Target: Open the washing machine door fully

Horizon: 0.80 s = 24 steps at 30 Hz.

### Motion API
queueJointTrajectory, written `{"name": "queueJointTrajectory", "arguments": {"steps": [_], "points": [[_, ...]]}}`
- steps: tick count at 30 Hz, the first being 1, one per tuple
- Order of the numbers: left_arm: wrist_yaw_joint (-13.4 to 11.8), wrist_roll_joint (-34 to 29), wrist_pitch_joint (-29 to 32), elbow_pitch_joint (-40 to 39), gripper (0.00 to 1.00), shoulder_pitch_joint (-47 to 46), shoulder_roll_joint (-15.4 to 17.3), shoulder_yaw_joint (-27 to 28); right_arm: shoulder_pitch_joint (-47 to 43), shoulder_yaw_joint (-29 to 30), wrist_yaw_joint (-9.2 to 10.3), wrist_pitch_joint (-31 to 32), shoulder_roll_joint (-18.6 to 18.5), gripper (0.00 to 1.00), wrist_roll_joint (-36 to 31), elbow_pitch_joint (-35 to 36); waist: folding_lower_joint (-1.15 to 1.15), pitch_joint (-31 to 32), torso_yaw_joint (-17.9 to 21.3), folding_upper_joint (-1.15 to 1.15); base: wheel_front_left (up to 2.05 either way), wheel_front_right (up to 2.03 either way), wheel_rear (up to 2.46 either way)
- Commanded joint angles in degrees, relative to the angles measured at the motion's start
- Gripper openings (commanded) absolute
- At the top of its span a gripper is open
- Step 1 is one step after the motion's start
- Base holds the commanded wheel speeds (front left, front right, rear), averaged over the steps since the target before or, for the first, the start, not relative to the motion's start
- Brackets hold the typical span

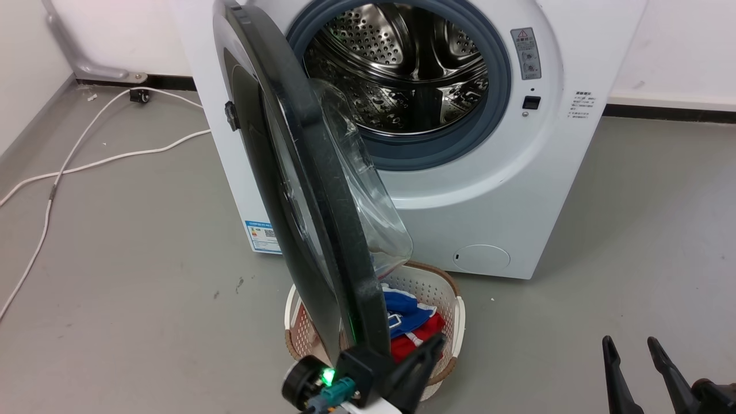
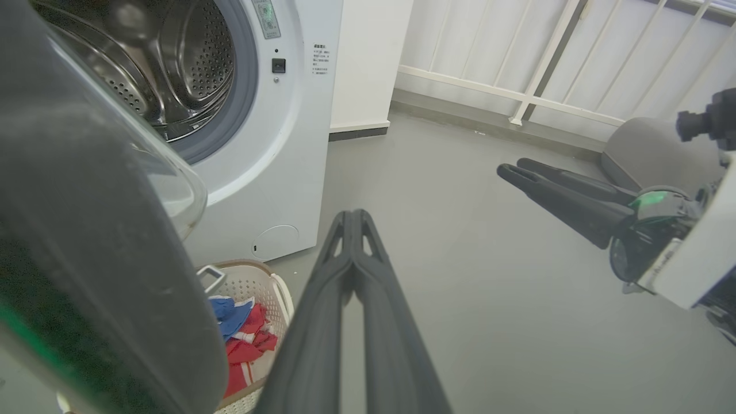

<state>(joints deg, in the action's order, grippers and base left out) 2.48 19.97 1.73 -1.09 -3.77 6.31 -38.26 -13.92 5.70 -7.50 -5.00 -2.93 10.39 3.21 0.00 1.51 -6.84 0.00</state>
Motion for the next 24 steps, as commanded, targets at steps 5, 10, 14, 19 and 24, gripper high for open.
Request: {"name": "queueJointTrajectory", "arguments": {"steps": [5, 10, 14, 19, 24], "points": [[-1.4, -0.2, -1.8, 3.1, 0.0, -2.1, 0.7, 2.4, 0.7, 0.2, 0.01, -0.3, 0.1, 1.0, 0.3, -0.4, 0.0, -0.5, 0.2, 0.0, 0.0, 0.0, 0.0], [-2.2, 0.0, -2.9, 4.2, 0.0, -2.1, 1.1, 3.5, 1.0, 0.4, 0.01, -0.3, 0.1, 1.0, 0.6, -0.8, 0.0, -0.9, -0.3, 0.0, 0.0, 0.0, 0.0], [-3.7, 0.5, -3.7, 4.2, 0.0, -1.1, 1.3, 4.8, 1.3, 0.5, 0.01, -0.3, 0.1, 1.0, 0.8, -1.1, 0.0, -1.1, -0.9, 0.0, 0.0, 0.0, 0.0], [-5.1, 0.9, -4.3, 3.4, 0.0, 0.1, 1.9, 5.8, 1.2, 0.2, 0.0, 0.1, 0.1, 1.0, 0.8, -1.8, 0.0, -1.1, -2.2, 0.0, 0.0, 0.0, 0.0], [-6.1, 0.8, -4.3, 1.8, 0.0, 2.1, 2.2, 5.6, 1.9, 0.1, 0.01, 0.4, 0.1, 1.0, 0.5, -2.2, 0.0, -1.1, -4.1, 0.0, 0.0, 0.0, 0.0]]}}
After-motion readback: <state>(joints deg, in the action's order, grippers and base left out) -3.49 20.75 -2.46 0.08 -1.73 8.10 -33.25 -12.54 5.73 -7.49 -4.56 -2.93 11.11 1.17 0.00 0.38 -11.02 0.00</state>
